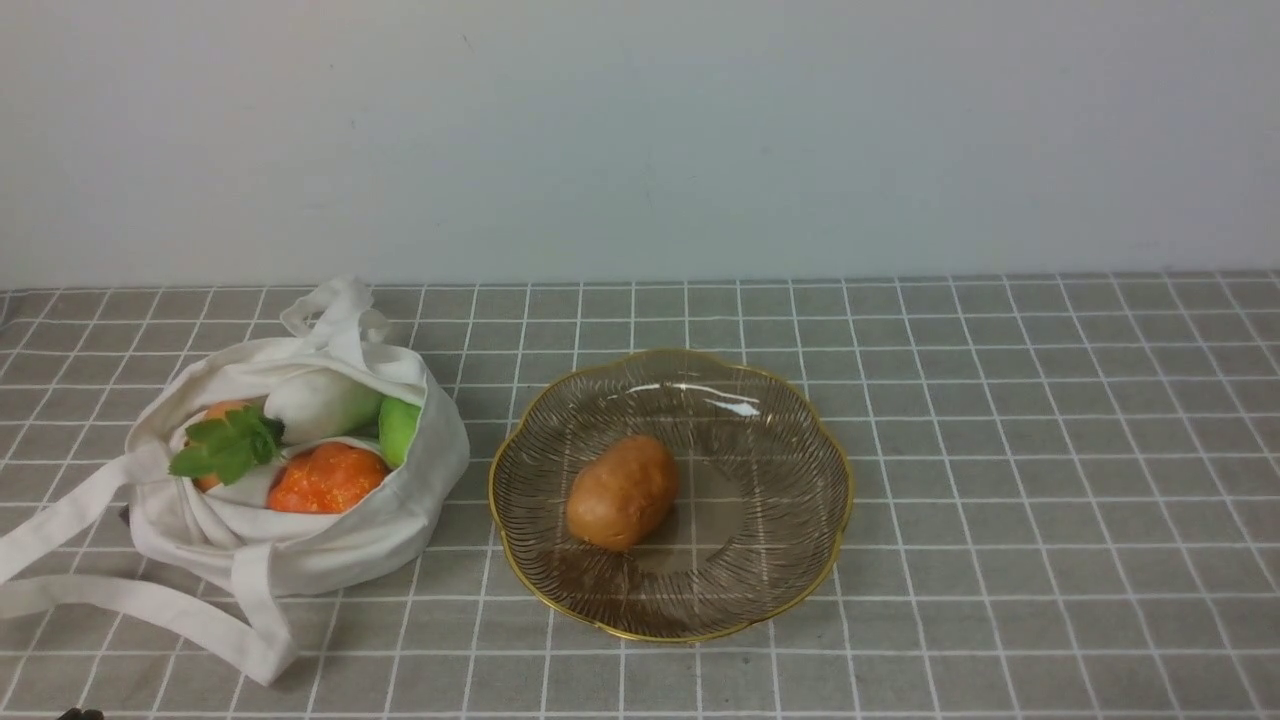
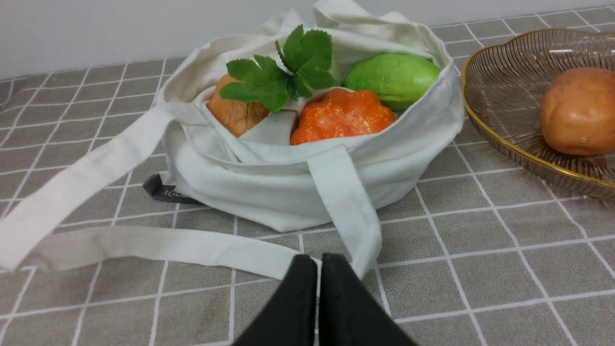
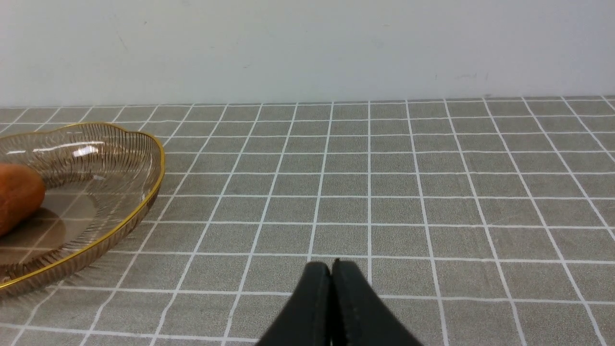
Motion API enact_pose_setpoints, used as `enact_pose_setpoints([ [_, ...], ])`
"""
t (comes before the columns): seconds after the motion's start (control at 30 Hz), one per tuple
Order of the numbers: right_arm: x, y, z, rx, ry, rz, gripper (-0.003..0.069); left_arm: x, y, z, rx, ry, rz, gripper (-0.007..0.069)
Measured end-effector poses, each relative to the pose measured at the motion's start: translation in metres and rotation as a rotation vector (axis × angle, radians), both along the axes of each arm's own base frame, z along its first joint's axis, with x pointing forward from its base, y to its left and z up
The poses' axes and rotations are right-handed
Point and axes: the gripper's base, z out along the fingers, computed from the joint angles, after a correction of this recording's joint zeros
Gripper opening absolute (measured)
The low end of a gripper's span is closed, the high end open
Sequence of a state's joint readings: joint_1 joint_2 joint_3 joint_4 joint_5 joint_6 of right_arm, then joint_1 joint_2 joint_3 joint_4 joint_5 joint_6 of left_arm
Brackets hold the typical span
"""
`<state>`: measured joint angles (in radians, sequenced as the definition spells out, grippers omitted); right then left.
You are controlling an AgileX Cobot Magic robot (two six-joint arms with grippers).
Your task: Take vegetables from bag on grey coffee tablecloth place on plate.
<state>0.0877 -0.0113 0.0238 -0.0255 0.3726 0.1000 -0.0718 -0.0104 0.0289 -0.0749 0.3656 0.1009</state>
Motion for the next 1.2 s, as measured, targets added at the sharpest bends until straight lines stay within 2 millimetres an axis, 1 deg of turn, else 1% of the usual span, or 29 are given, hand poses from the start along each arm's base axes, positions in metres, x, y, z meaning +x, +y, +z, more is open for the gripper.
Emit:
enact_pose_setpoints([
  [1.2,0.0,0.0,0.0,0.0,0.0,0.0,-0.0015,-0.0005,-0.0001,-0.0014,0.0,0.016,-0.001,-0.0005],
])
